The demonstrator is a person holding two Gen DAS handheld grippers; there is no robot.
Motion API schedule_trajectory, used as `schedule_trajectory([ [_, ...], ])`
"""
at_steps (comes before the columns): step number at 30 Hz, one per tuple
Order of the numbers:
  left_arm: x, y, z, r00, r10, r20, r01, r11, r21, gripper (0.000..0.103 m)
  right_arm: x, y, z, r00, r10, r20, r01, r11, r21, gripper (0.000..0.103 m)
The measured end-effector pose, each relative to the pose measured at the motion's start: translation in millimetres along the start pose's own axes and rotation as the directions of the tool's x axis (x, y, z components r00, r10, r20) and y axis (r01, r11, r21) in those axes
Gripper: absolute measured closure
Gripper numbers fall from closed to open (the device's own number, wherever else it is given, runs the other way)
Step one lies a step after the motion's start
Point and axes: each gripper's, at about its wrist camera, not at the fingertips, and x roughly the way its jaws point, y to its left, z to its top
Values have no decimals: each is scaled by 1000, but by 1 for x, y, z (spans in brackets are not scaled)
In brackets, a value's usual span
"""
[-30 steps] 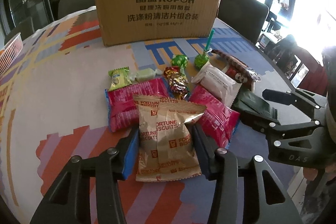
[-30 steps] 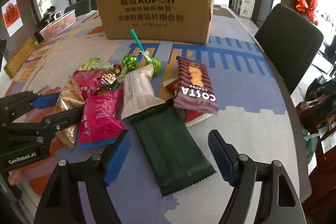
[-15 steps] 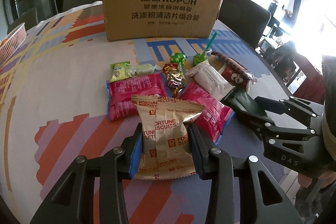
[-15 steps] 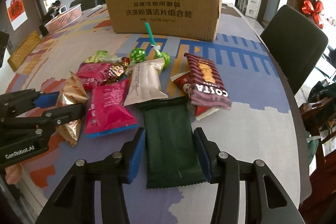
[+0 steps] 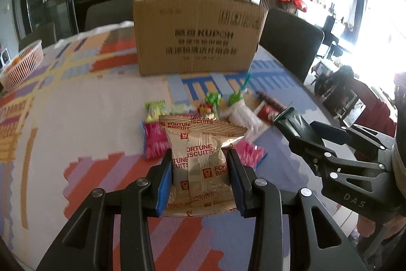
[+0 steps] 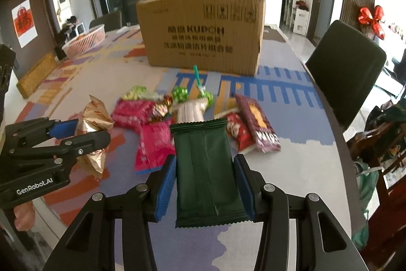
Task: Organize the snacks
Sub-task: 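Carry both packs over the cardboard box and open both tools to drop them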
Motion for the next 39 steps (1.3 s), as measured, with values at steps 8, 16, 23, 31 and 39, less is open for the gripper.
schedule_trajectory([
  [8,-19,1,45,993,26,113,-29,999,25,62,-17,0,36,994,6,113,-6,1000,-1,56],
  [16,-26,8,95,978,56,199,-67,996,51,62,-28,-3,85,975,-1,221,-1,1000,6,56],
  [23,-26,13,147,970,75,231,-96,992,84,62,-28,-9,133,961,-9,278,8,1000,5,56],
  [31,-9,22,197,974,81,210,-108,987,119,62,-14,-20,189,962,-27,272,27,1000,7,56],
  [39,31,35,239,994,32,101,-40,996,84,62,12,-27,232,975,-19,220,22,1000,-10,56],
])
